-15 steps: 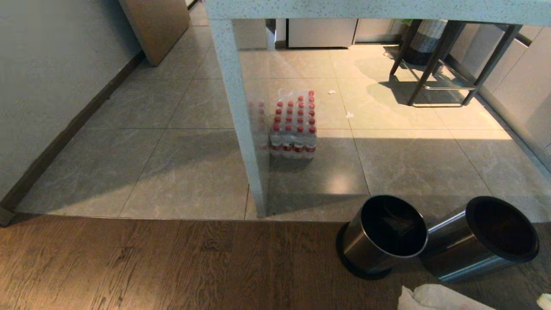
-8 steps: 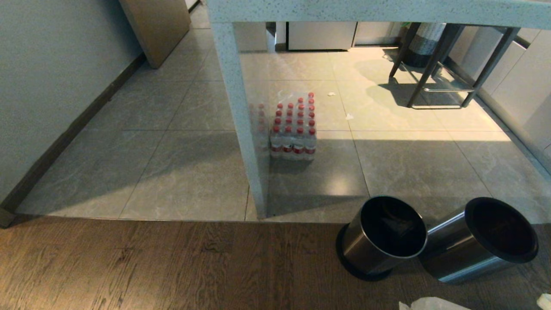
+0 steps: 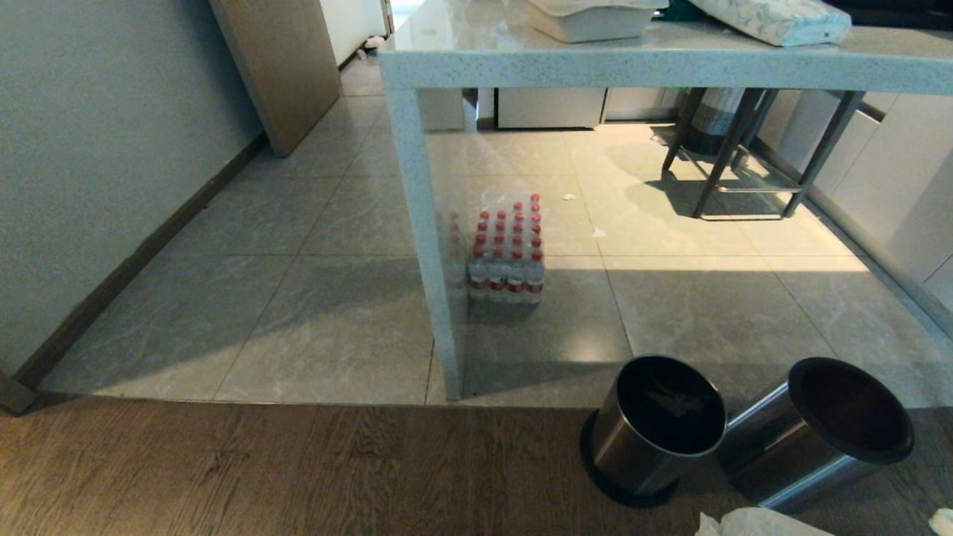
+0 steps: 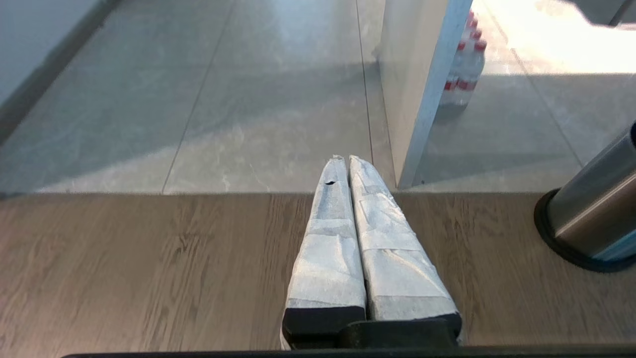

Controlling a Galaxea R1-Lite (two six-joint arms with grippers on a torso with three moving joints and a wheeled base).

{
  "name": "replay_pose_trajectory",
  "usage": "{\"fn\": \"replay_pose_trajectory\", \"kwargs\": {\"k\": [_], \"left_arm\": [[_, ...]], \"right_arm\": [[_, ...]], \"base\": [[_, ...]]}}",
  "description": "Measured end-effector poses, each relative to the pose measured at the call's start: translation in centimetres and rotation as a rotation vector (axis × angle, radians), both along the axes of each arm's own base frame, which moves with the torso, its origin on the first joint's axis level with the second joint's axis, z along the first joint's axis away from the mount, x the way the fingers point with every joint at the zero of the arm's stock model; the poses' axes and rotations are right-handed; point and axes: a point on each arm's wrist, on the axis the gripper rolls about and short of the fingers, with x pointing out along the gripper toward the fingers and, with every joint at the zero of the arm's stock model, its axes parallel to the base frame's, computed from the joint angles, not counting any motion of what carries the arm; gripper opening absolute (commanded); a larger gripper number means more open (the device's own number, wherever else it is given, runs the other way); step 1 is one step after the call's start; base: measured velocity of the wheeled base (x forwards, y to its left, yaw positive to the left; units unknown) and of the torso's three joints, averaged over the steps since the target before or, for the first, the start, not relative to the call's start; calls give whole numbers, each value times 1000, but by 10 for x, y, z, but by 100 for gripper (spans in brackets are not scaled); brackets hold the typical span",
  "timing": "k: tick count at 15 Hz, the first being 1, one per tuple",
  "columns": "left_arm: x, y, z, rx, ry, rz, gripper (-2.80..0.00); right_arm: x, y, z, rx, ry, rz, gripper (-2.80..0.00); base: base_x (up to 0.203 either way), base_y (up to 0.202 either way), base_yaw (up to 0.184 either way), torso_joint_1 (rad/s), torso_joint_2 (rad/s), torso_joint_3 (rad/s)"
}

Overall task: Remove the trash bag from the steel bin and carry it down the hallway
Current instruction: Put the trash bag at the door

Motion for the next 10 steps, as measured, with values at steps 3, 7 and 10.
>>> {"fn": "replay_pose_trajectory", "kwargs": {"k": [3, 7, 10], "left_arm": [[0, 0, 0, -1, 0, 0, -280], [0, 0, 0, -1, -1, 0, -280], [0, 0, 0, 0, -1, 0, -280]], "right_arm": [[0, 0, 0, -2, 0, 1, -280], [0, 0, 0, -3, 1, 1, -280], [0, 0, 0, -3, 1, 2, -280]], "base": [[0, 0, 0, 3, 1, 203], [0, 0, 0, 0, 3, 202], [0, 0, 0, 2, 4, 91]]}}
